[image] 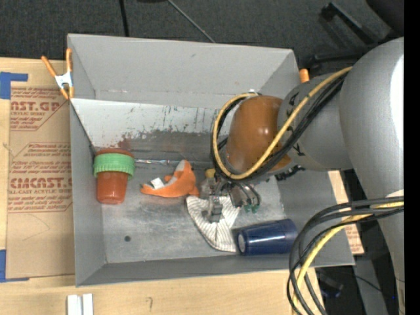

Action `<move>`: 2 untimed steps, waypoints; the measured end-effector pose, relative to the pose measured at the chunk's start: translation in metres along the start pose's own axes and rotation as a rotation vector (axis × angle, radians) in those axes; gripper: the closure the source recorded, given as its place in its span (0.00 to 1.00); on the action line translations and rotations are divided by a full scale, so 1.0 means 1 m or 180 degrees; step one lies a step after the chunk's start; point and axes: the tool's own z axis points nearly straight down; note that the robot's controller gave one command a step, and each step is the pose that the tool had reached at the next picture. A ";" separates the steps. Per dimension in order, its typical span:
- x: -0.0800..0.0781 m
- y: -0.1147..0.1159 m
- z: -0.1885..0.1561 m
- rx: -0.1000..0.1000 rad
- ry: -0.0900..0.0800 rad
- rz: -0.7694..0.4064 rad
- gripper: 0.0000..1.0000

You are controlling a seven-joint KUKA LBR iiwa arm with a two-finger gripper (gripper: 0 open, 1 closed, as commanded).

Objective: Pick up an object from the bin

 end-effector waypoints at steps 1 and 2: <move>0.000 0.000 0.000 0.0000 0.0000 0.0001 1.00; 0.039 -0.010 -0.157 0.0005 -0.0011 0.0052 1.00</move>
Offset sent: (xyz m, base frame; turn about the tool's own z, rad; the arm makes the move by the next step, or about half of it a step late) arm -0.0393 -0.0142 0.1556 0.0159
